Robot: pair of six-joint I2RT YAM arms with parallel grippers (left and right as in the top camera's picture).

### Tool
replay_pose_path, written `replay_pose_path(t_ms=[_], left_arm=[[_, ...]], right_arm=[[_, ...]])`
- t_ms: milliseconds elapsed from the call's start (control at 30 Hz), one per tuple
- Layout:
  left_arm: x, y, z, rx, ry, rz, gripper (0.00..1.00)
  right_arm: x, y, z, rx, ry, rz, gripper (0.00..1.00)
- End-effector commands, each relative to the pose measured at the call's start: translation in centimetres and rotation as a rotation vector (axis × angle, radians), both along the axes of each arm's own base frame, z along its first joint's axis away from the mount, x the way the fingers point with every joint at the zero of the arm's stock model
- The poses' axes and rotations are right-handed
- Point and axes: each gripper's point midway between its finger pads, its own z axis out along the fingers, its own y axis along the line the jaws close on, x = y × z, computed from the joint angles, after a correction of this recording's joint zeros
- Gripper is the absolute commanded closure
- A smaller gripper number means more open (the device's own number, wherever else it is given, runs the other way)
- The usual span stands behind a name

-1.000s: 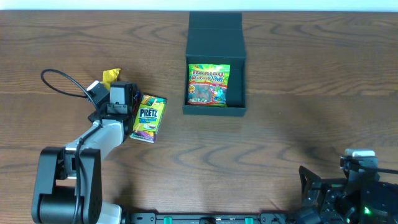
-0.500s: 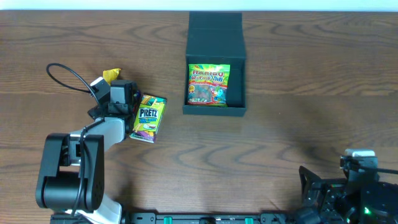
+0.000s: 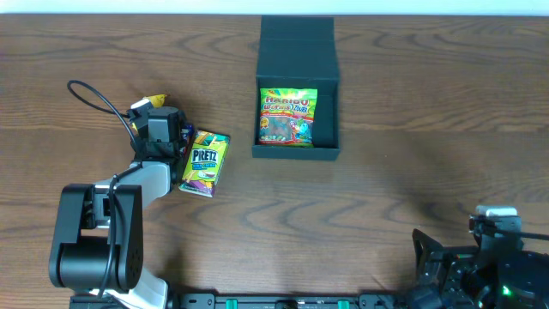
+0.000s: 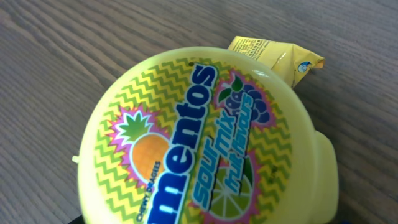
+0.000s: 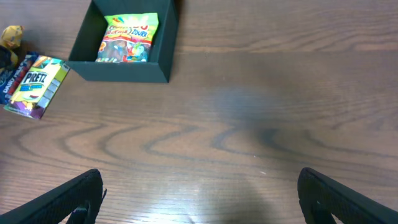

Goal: Pack container
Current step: 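Grasp the yellow Mentos tub with the left gripper and lift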

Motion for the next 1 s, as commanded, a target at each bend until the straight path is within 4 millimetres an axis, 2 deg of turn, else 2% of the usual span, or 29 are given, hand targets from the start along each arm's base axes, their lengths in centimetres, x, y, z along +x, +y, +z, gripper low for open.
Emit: replay_pose_path(t_ms=[0,67,167,300,433,567,800,967], left_arm=[[0.1,0.0,-0.2,0.016,0.018,-0.026,0.82],[0.2,0.0,0.3,0.016,0.005,-0.026,0.94],[0.6,0.0,2.2,0.017,-0.041,-0.029,0.94],[1.0,-0.3,6.4,0.058,-0.115,-0.088,0.94],[1.3,-2.5,10.4,0.056,-0.181,-0.251,0.94],[0.6,-4.2,13.5,0.005,-0.229,-0.342,0.94],[-0.5,-6.4,16.5,-0.029,-0.093,-0.471,0.94],[-0.2,-8.7,20.6,0.021,-0.091,-0.567,0.94]], right_arm=[[0.0,-0.1,0.2,0.004,-0.006,-0.007,0.01],[0.0,-0.1,0.2,0.004,-0.006,-0.007,0.01],[0.0,-0.1,0.2,0.004,-0.006,-0.007,0.01],[0.0,-0.1,0.2,0.004,-0.006,-0.007,0.01],[0.0,-0.1,0.2,0.003,-0.006,-0.007,0.01],[0.0,-0.1,0.2,0.003,-0.006,-0.007,0.01],[0.0,-0.1,0.2,0.003,-0.006,-0.007,0.01],[0.0,-0.1,0.2,0.004,-0.006,-0.007,0.01]])
